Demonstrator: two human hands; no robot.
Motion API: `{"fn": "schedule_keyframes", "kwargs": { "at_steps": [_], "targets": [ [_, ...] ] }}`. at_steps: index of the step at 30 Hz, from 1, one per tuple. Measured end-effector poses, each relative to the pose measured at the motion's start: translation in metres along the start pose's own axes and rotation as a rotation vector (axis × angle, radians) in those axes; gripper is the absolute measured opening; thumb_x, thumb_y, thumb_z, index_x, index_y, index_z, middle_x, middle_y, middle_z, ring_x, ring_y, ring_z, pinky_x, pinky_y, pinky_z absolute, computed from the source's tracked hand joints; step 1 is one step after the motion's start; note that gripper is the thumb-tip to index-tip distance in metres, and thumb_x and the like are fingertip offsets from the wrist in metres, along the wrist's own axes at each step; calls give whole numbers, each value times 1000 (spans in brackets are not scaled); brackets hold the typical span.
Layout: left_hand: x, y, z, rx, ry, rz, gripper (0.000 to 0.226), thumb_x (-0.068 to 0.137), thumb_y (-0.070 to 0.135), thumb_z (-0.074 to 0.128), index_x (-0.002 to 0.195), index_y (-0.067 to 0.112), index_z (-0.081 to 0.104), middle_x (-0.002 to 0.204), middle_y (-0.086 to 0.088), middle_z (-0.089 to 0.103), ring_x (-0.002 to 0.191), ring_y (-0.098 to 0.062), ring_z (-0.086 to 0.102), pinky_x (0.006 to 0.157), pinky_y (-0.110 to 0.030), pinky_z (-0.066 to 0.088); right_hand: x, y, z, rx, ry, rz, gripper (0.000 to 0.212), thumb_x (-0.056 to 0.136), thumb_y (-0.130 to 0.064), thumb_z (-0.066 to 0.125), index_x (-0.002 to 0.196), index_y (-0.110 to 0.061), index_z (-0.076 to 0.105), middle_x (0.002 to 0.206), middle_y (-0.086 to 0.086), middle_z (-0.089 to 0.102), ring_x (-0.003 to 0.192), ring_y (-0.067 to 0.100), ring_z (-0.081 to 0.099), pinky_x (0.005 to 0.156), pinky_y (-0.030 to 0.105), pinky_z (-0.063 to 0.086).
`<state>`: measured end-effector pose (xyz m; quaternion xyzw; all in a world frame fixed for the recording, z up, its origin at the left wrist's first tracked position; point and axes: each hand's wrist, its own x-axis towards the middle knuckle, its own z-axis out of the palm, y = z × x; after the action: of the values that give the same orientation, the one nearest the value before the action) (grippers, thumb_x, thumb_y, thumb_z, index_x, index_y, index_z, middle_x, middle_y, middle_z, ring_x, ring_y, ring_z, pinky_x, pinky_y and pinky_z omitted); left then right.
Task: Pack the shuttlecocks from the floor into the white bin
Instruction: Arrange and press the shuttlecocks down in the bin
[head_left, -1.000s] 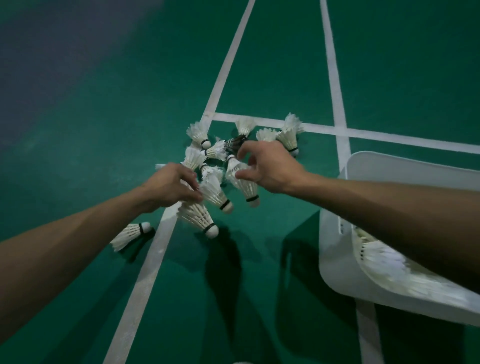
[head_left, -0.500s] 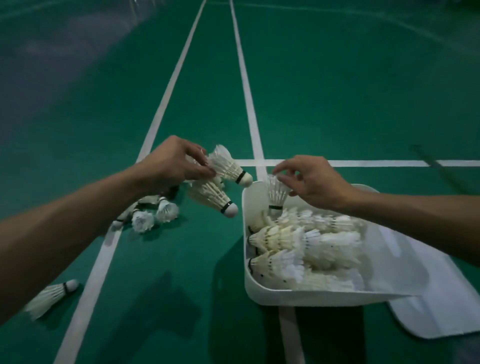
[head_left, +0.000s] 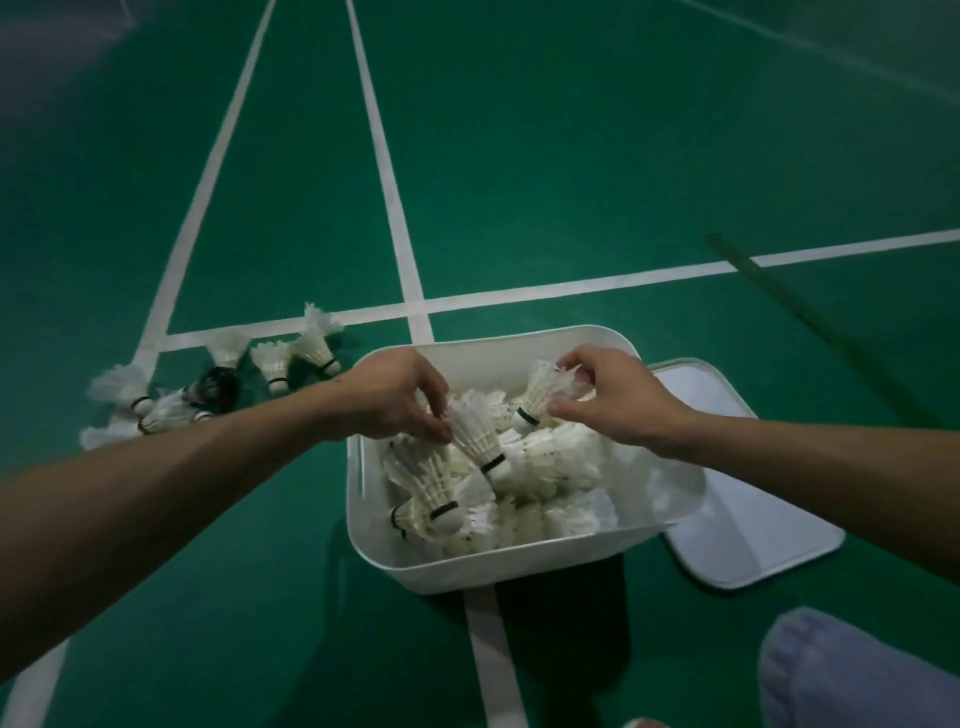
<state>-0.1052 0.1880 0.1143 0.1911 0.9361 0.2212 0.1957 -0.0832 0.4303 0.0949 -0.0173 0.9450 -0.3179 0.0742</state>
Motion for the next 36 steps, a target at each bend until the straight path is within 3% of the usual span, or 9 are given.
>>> {"fn": "schedule_keyframes", "kwargs": {
  "at_steps": [3, 6, 11, 14, 19, 23, 28, 31, 36],
  "targets": [
    [8, -8, 8, 36, -1, -36, 24, 68, 30, 84, 57, 30, 63, 105, -5, 70, 96, -21, 62, 90, -37, 48, -7, 11, 0, -64, -30, -68, 12, 85, -30, 71, 88, -18, 69, 80, -9, 64, 72, 6, 56, 61, 24, 40],
    [14, -15, 19, 91, -31, -41, 22, 71, 28, 82, 61, 29, 62, 107, -5, 69, 95, -21, 61, 84, -31, 48, -15, 17, 3, -29, -43, -29, 12, 84, -28, 72, 77, -18, 71, 75, -7, 68, 69, 7, 60, 63, 27, 46],
    [22, -20, 27, 169, -36, -38, 13, 73, 27, 81, 75, 19, 71, 110, -5, 68, 94, -21, 60, 79, -29, 45, -22, 23, 13, -65, -68, -25, 17, 81, -29, 76, 88, -15, 69, 84, -2, 68, 78, 14, 62, 67, 28, 48],
    [25, -21, 30, 173, -37, -45, 17, 73, 27, 80, 81, 14, 73, 113, -3, 66, 91, -19, 59, 76, -26, 43, -25, 23, 18, -63, -81, -11, 44, 80, -32, 77, 118, -20, 59, 93, -4, 64, 85, 12, 60, 76, 27, 45],
    [26, -21, 32, 161, -33, -41, 17, 74, 26, 80, 83, 13, 73, 116, -3, 65, 91, -18, 57, 74, -26, 39, -27, 21, 19, -16, -93, -31, 61, 80, -25, 78, 131, -36, 45, 87, -8, 60, 86, 9, 58, 78, 27, 44],
    [26, -24, 31, 149, -35, -40, 15, 74, 25, 79, 81, 13, 73, 116, -3, 65, 93, -20, 58, 75, -27, 40, -25, 21, 20, -71, -82, -61, 43, 80, -24, 78, 122, -24, 65, 94, -5, 64, 73, -4, 51, 75, 20, 41],
    [23, -27, 24, 140, -11, -48, 11, 74, 24, 79, 74, 17, 70, 123, -3, 62, 96, -17, 52, 78, -25, 37, -27, 18, 22, -82, -136, -75, 52, 74, -24, 83, 122, -21, 64, 89, -9, 61, 77, 1, 58, 72, 16, 45],
    [20, -28, 20, 160, -12, -30, 17, 75, 23, 78, 67, 24, 64, 125, -4, 60, 96, -15, 49, 79, -26, 35, -29, 16, 26, -80, -176, -83, 61, 71, -22, 85, 126, -23, 60, 92, -5, 64, 79, 7, 62, 76, 21, 51],
    [21, -31, 19, 190, -8, -12, 12, 76, 25, 77, 80, 15, 72, 125, -5, 59, 102, -17, 51, 79, -25, 34, -27, 11, 42, -126, -226, -87, 63, 70, -27, 85, 126, -21, 57, 95, -1, 63, 81, 12, 57, 81, 31, 51]
  ]
}}
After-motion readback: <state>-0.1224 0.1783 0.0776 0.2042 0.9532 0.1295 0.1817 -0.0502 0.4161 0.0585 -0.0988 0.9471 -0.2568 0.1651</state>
